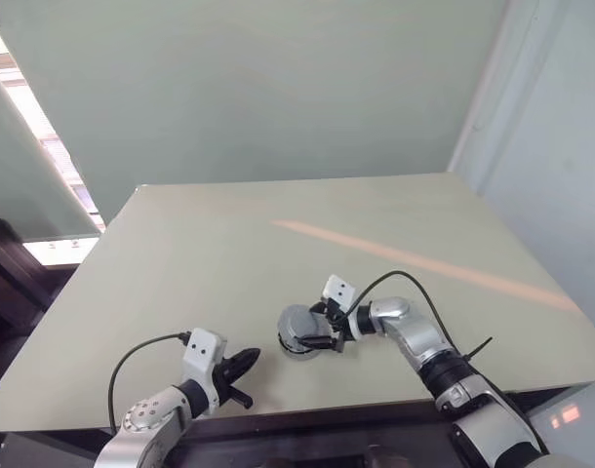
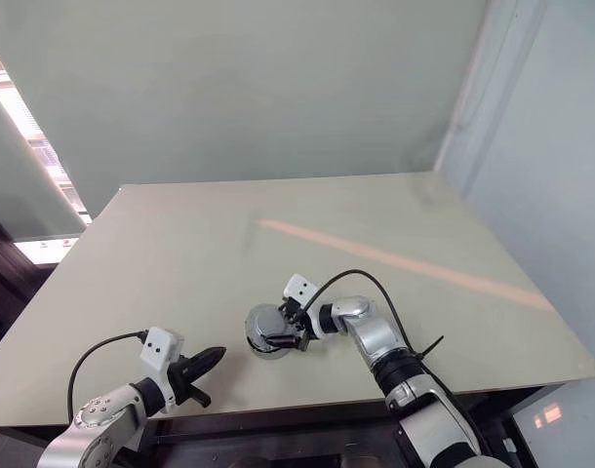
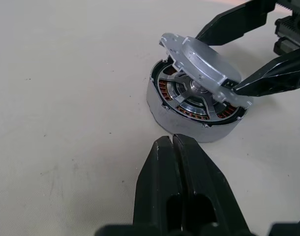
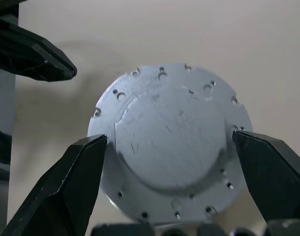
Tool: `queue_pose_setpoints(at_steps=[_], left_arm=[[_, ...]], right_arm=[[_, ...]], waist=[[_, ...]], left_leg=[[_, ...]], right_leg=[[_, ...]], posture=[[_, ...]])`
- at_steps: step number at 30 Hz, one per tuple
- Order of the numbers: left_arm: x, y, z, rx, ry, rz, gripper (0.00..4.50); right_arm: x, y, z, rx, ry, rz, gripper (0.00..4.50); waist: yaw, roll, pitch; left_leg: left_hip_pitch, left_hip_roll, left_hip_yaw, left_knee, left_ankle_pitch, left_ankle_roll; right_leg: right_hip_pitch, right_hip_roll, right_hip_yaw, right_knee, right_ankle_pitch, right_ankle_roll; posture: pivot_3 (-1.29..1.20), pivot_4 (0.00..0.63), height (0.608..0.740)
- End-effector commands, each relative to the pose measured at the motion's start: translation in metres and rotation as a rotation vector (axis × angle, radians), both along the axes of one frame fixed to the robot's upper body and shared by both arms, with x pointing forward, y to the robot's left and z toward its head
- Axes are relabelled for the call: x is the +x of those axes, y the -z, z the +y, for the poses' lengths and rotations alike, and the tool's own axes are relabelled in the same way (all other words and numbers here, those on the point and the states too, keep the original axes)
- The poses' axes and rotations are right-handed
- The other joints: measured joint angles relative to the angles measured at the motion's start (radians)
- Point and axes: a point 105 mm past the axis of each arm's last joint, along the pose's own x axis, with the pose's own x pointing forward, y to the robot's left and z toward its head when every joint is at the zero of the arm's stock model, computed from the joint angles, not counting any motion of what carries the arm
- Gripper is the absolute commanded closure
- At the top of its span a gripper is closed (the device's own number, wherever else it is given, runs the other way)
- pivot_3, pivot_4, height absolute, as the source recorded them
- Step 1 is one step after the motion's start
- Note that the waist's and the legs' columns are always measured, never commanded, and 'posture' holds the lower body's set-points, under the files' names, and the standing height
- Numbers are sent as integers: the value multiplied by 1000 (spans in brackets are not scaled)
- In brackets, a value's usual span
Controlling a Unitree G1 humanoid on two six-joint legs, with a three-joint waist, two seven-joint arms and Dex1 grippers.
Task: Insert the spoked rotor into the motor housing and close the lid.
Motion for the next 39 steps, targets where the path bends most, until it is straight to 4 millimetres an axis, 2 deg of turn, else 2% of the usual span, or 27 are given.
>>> queue_pose_setpoints(at_steps=[1,6,9,11,20,39], left_arm=[[4,-12,2,14,11,-53,4484],[2,-12,3,19,9,-51,4484],[2,-11,3,20,7,-49,4500],[3,-11,3,21,7,-47,4500],[6,-10,3,23,15,-41,4500],[7,-8,1,19,28,-36,4500]], right_arm=[[8,-17,8,31,-10,-72,0],[5,-14,13,27,-31,-84,0],[5,-10,13,-11,-41,-101,621],[5,-8,12,-34,-48,-104,1277],[3,-2,10,-136,-103,-117,1310],[1,22,1,-482,-114,-45,1310]], waist=[[0,0,0],[0,0,0],[0,0,0],[0,0,0],[1,0,0],[1,4,-4]], left_leg=[[0,0,0,0,0,0],[0,0,0,0,0,0],[0,0,0,0,0,0],[0,0,0,0,0,0],[0,0,0,0,0,0],[1,-1,-1,2,0,0]], right_leg=[[0,0,0,0,0,0],[0,0,0,0,0,0],[0,0,0,0,0,0],[0,0,0,0,0,0],[1,0,0,0,0,0],[2,0,0,1,1,1]], posture=[[0,0,740],[0,0,740],[0,0,740],[0,0,740],[0,0,740],[0,0,740]])
